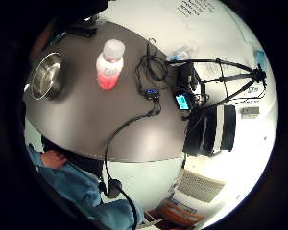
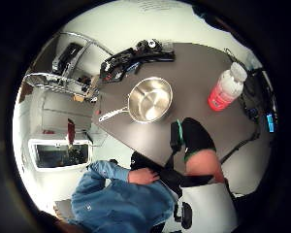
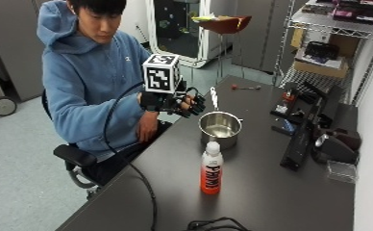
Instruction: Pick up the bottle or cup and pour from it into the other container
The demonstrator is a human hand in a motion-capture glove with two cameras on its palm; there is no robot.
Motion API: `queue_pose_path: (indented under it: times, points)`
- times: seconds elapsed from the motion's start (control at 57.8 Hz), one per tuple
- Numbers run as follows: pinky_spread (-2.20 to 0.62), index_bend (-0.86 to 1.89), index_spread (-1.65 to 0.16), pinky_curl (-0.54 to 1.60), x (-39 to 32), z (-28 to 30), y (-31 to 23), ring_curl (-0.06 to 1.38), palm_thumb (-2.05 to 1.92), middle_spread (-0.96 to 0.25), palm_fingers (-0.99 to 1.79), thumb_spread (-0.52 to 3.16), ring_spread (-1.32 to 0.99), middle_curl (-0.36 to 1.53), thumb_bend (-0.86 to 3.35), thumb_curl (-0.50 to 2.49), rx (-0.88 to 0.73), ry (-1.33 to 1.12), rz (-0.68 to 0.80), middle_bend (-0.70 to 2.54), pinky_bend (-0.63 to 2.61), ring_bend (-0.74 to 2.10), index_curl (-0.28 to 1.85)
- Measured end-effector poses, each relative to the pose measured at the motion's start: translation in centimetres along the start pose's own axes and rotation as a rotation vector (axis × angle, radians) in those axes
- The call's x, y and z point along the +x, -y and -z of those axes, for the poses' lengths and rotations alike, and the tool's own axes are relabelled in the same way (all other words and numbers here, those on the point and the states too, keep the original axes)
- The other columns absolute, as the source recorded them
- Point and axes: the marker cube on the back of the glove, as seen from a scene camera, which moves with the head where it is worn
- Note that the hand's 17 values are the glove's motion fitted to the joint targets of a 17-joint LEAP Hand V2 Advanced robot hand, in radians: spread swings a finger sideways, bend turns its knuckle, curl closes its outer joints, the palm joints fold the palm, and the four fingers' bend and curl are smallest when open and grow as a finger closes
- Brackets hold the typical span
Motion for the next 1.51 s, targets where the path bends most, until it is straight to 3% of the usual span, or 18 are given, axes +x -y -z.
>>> queue_pose_path:
  times: [0.277, 0.588, 0.813, 1.09, 1.505]
  points:
    - [0.24, 0.14, -0.37, 0.21, 7.9, 0.3, -1.4, 0.22, 0.71, 0.02, 0.27, 1.01, 0.1, 0.29, 0.03, 0.38, 0.039, 0.073, -0.042, 0.2, 0.45, 0.27, 0.24]
    - [0.24, 0.12, -0.36, 0.24, 14.8, -0.1, -1.6, 0.26, 0.7, 0.02, 0.24, 1.0, 0.09, 0.32, -0.03, 0.41, 0.277, 0.251, -0.063, 0.2, 0.5, 0.32, 0.23]
    - [0.24, 0.12, -0.36, 0.26, 19.2, -2.8, -0.3, 0.28, 0.65, 0.01, 0.21, 0.96, 0.08, 0.33, -0.04, 0.39, 0.367, 0.555, -0.009, 0.2, 0.53, 0.35, 0.22]
    - [0.23, 0.11, -0.36, 0.28, 21.3, -5.8, 0.9, 0.29, 0.59, 0.02, 0.14, 0.92, 0.07, 0.33, -0.04, 0.37, 0.444, 0.798, -0.061, 0.2, 0.6, 0.4, 0.2]
    - [0.23, 0.12, -0.38, 0.3, 20.5, -9.8, 3.8, 0.3, 0.55, 0.01, 0.07, 0.89, 0.07, 0.33, -0.03, 0.35, 0.399, 0.942, -0.063, 0.19, 0.66, 0.44, 0.19]
